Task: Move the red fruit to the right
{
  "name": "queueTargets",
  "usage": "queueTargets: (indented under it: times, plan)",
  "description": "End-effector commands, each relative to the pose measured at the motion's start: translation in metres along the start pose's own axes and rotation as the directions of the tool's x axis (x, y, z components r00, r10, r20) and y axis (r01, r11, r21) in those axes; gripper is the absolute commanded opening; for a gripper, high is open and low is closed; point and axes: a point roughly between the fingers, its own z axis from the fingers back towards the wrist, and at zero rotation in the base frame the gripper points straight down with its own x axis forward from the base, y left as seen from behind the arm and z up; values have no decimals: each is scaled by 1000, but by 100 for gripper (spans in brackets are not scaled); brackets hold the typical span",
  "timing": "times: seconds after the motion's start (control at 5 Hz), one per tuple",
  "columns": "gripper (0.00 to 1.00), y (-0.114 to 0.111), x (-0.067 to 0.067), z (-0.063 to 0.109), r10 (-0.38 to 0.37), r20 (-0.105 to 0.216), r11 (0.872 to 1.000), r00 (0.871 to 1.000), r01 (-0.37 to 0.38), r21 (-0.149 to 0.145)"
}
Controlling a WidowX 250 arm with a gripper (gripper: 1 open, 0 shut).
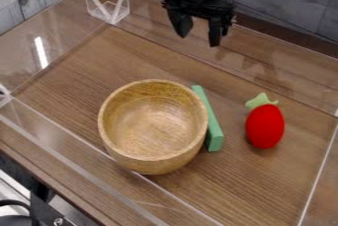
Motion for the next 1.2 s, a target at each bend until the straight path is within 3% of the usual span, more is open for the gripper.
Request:
queueTargets:
  times: [0.0, 0.4, 0.8, 1.0]
  plan:
    - [100, -5, 23, 20, 12, 75, 1000, 997, -13, 13]
    - [100, -20, 15, 22, 30, 100, 999, 994, -32, 19]
    - [100, -3, 11, 23, 2, 113, 1000, 994, -3, 9]
    - [100, -2, 22, 28, 15, 122, 1000, 992, -17, 15]
